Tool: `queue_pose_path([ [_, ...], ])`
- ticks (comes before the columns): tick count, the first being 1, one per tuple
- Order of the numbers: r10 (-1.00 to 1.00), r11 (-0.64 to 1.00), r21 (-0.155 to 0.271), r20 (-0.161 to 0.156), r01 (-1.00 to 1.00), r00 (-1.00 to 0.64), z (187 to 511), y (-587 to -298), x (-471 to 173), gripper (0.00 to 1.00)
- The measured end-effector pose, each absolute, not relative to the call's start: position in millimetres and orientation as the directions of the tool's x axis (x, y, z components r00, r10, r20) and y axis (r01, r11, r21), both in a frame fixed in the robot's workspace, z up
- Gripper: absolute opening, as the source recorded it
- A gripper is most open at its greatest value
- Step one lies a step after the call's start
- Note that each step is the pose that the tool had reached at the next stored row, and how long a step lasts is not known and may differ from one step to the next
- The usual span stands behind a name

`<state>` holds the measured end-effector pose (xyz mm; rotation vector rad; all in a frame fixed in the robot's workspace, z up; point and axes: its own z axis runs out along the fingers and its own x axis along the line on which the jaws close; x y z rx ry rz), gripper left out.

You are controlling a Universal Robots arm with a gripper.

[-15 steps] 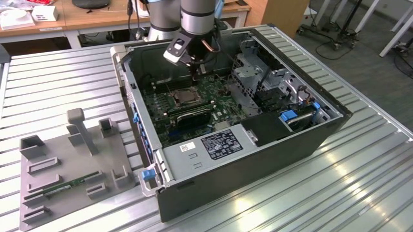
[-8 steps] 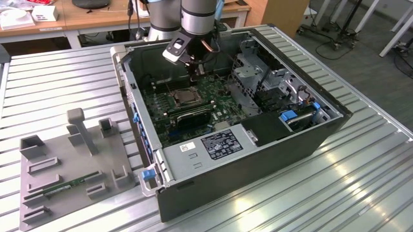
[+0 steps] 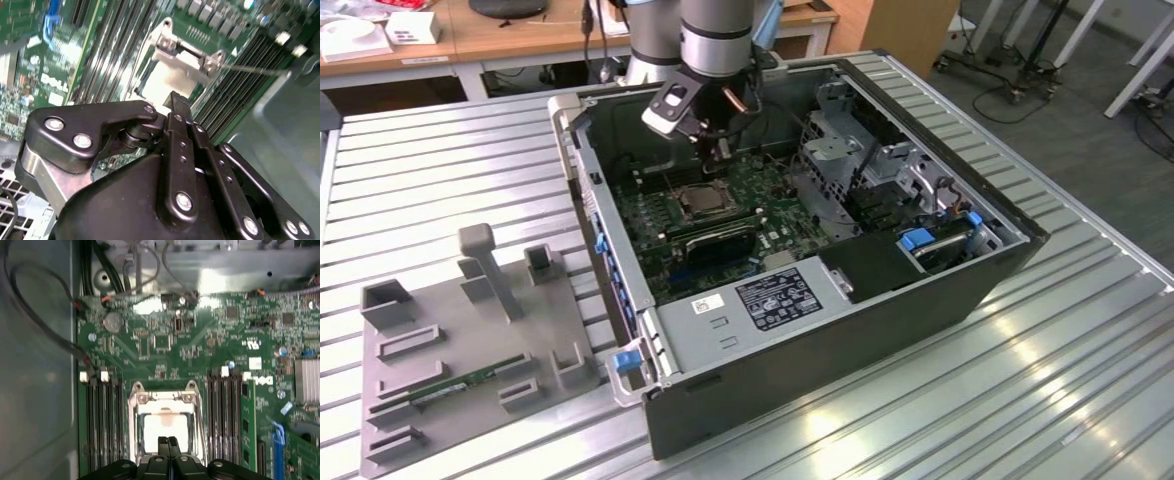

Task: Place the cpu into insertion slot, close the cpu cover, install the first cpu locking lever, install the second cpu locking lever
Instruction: 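Close the cpu cover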

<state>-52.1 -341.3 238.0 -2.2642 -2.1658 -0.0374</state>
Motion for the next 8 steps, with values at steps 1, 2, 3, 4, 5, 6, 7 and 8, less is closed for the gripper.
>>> queue_pose_path([
  [1, 0.999, -0.044, 0.011, 0.023, 0.999, 0.044, 237.6, -341.8, -54.4, 0.11],
  [2, 0.999, -0.044, 0.011, 0.023, 0.999, 0.044, 237.3, -342.2, -56.5, 0.11],
  [3, 0.999, -0.043, 0.011, 0.023, 0.999, 0.043, 237.0, -342.6, -58.3, 0.11],
  [4, 0.999, -0.043, 0.011, 0.023, 0.999, 0.043, 236.6, -342.8, -59.5, 0.11],
  [5, 0.999, -0.043, 0.011, 0.023, 0.999, 0.043, 236.6, -342.8, -59.7, 0.11],
  [6, 0.999, -0.043, 0.011, 0.023, 0.999, 0.043, 236.6, -342.8, -59.8, 0.11],
  [7, 0.999, -0.043, 0.011, 0.023, 0.999, 0.043, 236.6, -342.8, -59.7, 0.11],
  [8, 0.999, -0.043, 0.011, 0.023, 0.999, 0.043, 236.6, -342.8, -59.8, 0.11],
])
